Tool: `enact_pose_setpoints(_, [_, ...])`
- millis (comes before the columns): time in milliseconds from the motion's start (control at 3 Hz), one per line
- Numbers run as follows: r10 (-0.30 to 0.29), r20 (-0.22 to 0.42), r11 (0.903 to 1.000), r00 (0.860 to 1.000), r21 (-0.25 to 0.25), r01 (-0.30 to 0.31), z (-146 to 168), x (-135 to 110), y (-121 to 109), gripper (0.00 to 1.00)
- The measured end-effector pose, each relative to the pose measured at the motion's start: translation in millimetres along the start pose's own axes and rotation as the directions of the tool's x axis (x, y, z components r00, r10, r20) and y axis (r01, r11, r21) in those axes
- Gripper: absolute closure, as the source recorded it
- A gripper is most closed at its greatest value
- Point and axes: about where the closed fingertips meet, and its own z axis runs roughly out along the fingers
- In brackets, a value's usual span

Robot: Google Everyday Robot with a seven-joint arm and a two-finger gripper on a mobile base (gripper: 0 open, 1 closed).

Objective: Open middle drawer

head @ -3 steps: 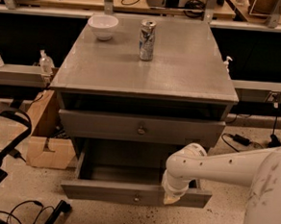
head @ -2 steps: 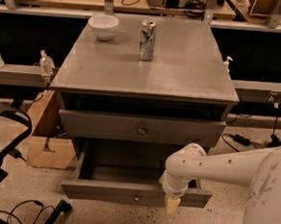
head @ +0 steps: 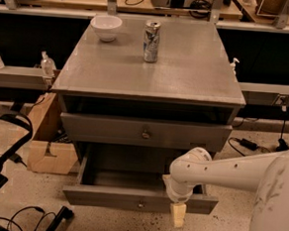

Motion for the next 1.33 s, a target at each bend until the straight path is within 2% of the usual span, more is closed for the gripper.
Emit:
enact_pose_setpoints(333, [0.0, 0.0, 1.0, 1.0, -0.003, 0.0, 1.1, -0.1, 1.1, 0.19])
enact_pose_setpoints(667, [0.033, -0.007, 0.9984, 0.999, -0.046, -0.033, 7.9, -1.6, 17.9, 0.42])
enact_pose_setpoints(1000, [0.108, -0.011, 0.9868, 0.994, -0.12, -0.109, 13.1, -8.5, 56.8, 0.66])
enact_pose_setpoints(1333, [0.117, -0.012, 0.9847, 0.993, -0.129, -0.117, 11.8, -9.4, 61.1, 0.89])
